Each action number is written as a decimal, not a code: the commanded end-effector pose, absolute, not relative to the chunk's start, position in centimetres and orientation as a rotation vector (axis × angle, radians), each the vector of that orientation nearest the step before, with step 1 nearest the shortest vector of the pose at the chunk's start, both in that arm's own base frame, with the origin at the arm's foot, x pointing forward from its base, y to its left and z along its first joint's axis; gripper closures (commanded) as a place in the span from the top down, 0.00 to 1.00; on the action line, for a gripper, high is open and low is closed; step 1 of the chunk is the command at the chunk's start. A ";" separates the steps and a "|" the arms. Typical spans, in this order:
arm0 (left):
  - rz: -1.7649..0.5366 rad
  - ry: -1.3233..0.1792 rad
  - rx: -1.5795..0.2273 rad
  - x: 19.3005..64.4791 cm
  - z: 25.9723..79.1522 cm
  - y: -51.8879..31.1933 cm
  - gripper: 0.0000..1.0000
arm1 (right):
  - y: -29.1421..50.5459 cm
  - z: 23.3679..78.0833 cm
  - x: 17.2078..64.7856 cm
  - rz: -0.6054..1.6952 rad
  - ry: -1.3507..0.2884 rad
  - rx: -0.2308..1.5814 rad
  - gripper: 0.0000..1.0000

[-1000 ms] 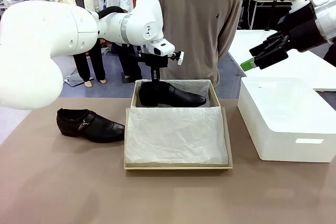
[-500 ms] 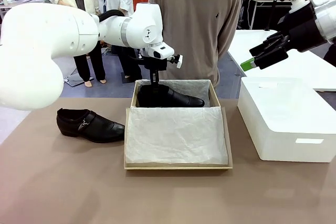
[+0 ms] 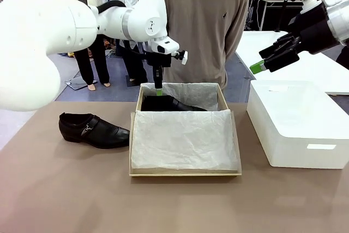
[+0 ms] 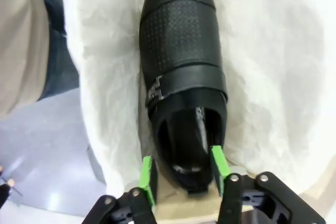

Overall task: Pack the shoes into the box.
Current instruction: Place one shoe of the Shoes into the Shoes Box, then place the other shoe of the Shoes into the Shoes Box.

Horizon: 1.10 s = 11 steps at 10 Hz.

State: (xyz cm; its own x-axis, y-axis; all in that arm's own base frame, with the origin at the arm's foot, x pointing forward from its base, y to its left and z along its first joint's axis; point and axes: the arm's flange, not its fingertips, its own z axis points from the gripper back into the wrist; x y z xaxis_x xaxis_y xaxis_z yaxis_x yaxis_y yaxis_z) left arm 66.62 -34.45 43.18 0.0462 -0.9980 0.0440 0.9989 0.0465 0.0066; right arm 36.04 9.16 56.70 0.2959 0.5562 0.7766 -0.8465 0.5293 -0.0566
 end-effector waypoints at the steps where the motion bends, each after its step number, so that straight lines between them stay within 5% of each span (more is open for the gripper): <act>1: -1.484 -0.024 -0.027 65.7 46.0 -33.3 1.00 | 9.1 56.6 36.4 0.986 -0.858 0.418 1.00; 11: -1.496 -0.051 -0.007 65.3 49.8 -32.2 1.00 | 9.1 56.6 36.4 0.986 -0.858 0.418 1.00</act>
